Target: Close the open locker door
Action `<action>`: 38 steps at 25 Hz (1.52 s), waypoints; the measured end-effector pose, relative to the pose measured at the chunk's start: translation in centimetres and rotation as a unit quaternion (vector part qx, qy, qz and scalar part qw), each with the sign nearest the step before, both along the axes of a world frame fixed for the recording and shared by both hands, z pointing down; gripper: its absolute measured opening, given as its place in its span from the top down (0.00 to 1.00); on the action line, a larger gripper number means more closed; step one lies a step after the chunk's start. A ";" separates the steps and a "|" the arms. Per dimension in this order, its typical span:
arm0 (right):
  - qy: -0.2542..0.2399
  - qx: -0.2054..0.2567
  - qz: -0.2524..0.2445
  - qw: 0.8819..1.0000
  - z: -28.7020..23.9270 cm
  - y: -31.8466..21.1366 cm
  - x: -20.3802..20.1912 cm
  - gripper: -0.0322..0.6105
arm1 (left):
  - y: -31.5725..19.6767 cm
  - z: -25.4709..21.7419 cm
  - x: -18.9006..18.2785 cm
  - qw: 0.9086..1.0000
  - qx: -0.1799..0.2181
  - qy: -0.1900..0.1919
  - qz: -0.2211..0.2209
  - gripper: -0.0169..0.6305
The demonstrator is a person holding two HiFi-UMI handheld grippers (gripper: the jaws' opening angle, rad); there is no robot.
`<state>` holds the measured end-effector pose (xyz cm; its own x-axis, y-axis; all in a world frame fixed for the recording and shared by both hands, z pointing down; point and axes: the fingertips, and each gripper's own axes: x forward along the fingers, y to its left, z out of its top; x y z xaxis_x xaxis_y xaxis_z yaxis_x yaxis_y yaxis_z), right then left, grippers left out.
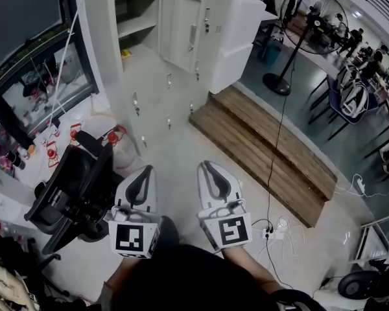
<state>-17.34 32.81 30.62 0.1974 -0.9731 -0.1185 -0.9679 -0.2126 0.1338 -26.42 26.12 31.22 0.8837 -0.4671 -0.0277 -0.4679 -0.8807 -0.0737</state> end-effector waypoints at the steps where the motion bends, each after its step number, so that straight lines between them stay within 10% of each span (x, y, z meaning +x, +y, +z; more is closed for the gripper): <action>1: 0.000 -0.001 0.000 1.000 0.1 -0.1 0.1 0.90 | 0.0 0.0 0.2 1.000 -0.001 0.000 0.002 0.97; 38: -0.013 0.031 0.071 0.997 -0.2 -21.7 21.3 0.82 | -22.0 -0.6 24.5 0.992 0.016 0.009 0.125 0.97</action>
<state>3.93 11.08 30.46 0.3354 -0.9266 -0.1700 -0.9307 -0.3539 0.0926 -1.92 4.12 30.58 0.9709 -0.2328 -0.0564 -0.2374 -0.9665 -0.0971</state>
